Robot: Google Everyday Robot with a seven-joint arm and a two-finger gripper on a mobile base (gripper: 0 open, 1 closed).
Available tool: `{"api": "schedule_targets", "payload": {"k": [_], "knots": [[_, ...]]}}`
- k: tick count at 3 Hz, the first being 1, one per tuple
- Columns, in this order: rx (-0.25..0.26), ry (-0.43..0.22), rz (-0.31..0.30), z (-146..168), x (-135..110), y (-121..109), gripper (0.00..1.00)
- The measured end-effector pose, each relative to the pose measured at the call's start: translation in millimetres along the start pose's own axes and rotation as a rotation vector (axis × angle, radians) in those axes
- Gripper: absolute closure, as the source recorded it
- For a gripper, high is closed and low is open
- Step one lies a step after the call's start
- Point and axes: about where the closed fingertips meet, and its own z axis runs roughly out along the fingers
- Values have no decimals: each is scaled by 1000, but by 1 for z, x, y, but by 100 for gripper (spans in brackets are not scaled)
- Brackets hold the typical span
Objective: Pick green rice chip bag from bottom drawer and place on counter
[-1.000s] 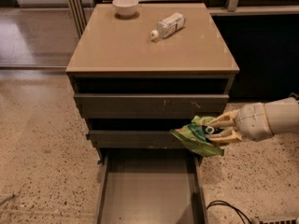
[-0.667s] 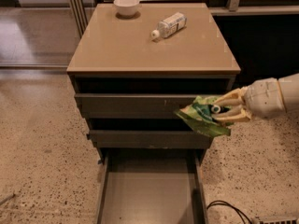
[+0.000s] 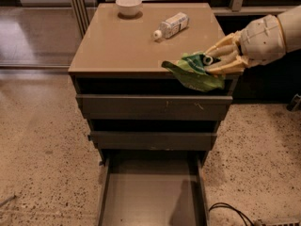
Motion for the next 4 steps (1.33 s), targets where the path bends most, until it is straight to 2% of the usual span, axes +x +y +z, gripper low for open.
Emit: {"api": "schedule_targets", "payload": {"k": [1,2,3,4], "knots": [[14,-31,-53,-1,-30,-51,100],[-4,-50,-88,23,-37,-94,100],[-30,-58,-82,73,-15,-132,100],[-39,-83,-69,127,12,-153,100]]}}
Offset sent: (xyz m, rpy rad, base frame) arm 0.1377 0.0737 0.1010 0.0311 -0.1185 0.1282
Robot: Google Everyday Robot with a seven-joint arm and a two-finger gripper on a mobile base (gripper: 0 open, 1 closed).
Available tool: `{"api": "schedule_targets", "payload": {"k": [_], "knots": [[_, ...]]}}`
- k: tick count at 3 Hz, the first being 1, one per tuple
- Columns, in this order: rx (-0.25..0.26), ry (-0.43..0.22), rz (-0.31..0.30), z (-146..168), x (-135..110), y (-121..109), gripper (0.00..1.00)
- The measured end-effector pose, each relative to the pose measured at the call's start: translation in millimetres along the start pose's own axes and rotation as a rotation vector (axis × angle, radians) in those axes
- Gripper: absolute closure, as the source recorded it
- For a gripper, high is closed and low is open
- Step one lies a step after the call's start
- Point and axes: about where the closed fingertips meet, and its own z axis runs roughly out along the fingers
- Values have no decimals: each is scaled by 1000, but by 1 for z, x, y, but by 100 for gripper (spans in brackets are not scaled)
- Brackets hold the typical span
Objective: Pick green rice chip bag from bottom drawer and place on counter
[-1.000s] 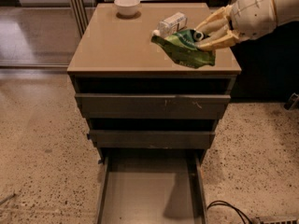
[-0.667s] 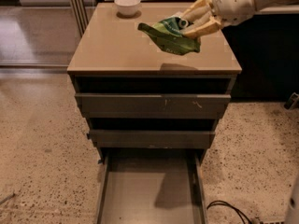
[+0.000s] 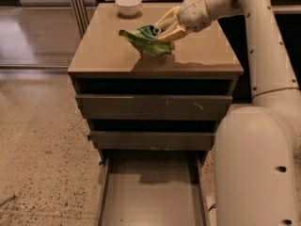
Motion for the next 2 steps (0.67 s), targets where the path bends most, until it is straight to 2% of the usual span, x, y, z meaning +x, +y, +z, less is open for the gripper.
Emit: {"api": "schedule_targets", "payload": {"k": [1,2], "knots": [[12,16,-1,40,37,-9,100],[40,75,-16,67,69,-17,100]]}}
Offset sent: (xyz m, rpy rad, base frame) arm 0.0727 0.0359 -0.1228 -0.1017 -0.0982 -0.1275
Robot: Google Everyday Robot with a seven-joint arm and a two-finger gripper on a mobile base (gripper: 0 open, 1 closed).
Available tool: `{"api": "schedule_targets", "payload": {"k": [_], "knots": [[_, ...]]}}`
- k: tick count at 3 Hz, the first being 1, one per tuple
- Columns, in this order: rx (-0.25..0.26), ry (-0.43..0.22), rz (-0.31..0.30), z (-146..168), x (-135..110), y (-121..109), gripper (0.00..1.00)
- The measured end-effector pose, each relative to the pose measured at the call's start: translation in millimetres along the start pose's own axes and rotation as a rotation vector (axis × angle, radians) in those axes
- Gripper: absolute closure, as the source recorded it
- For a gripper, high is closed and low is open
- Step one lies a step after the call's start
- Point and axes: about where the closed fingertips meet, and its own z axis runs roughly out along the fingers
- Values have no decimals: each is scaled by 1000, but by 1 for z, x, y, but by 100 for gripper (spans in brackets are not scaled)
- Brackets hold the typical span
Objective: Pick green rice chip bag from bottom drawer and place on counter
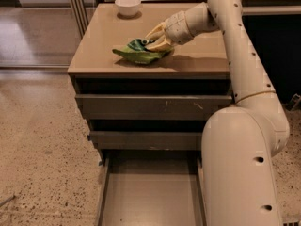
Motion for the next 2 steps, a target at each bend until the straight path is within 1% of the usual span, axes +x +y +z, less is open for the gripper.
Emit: {"api": "schedule_targets", "payload": {"k": [1,2], "knots": [[0,0,0,-2,-2,-2,83],[0,0,0,-2,-2,-2,59]]}}
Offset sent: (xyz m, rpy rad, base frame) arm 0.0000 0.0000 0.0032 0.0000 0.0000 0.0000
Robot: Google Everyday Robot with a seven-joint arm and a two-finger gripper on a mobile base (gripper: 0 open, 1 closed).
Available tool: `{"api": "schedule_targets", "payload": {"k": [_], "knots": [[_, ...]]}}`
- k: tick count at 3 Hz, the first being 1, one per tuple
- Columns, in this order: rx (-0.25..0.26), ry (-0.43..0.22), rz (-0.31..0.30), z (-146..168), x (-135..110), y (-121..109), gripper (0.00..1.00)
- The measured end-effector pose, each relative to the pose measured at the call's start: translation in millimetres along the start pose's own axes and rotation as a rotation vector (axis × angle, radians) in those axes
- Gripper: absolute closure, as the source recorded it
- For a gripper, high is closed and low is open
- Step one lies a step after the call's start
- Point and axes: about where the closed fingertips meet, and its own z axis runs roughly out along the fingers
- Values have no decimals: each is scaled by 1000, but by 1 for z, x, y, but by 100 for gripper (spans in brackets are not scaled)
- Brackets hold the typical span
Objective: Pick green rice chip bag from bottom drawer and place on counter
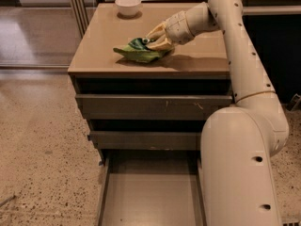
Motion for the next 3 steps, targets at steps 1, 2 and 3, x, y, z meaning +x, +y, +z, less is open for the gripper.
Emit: {"api": "schedule_targets", "payload": {"k": [1,2,3], "knots": [[0,0,0,0,0,0,36],[0,0,0,0,0,0,13],[0,0,0,0,0,0,0]]}}
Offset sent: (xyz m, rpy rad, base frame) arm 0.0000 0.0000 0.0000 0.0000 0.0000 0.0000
